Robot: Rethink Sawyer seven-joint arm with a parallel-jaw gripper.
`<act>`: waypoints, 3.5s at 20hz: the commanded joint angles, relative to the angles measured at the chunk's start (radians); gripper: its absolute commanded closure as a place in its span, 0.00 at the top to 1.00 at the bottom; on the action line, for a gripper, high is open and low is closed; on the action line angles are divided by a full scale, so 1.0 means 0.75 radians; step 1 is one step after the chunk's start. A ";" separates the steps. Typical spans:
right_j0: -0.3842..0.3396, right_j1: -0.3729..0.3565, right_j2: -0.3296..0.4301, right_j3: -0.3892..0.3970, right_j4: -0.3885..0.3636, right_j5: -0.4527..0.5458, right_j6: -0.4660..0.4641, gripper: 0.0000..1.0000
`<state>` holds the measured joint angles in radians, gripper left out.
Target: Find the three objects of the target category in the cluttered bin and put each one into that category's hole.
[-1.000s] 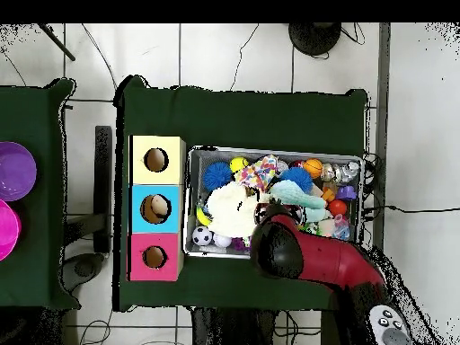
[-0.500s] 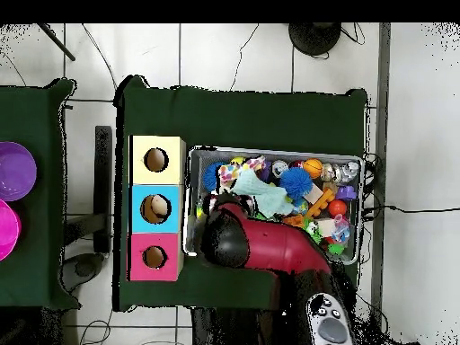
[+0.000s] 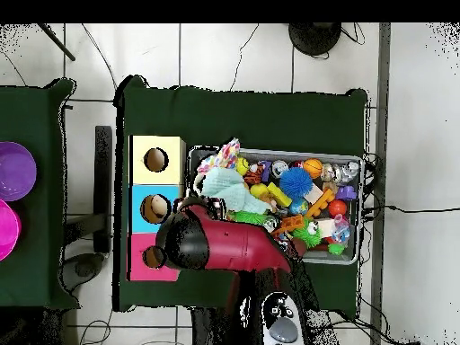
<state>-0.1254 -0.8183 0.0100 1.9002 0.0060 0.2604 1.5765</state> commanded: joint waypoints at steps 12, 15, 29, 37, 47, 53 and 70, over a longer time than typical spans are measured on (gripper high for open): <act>-0.064 0.118 -0.003 -0.031 0.053 -0.114 0.269 1.00; -0.078 0.115 0.007 -0.009 0.053 -0.135 0.273 1.00; -0.181 0.080 -0.004 0.009 -0.032 -0.125 0.168 1.00; -0.299 0.177 0.007 0.007 -0.121 -0.252 0.136 1.00; -0.369 0.229 0.038 -0.047 -0.222 -0.294 0.107 1.00; -0.360 0.245 0.023 -0.064 -0.237 -0.322 0.136 1.00; -0.345 0.260 -0.043 -0.085 -0.297 -0.408 0.150 1.00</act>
<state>-0.3884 -0.6475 -0.0230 1.8912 -0.1621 0.0177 1.5765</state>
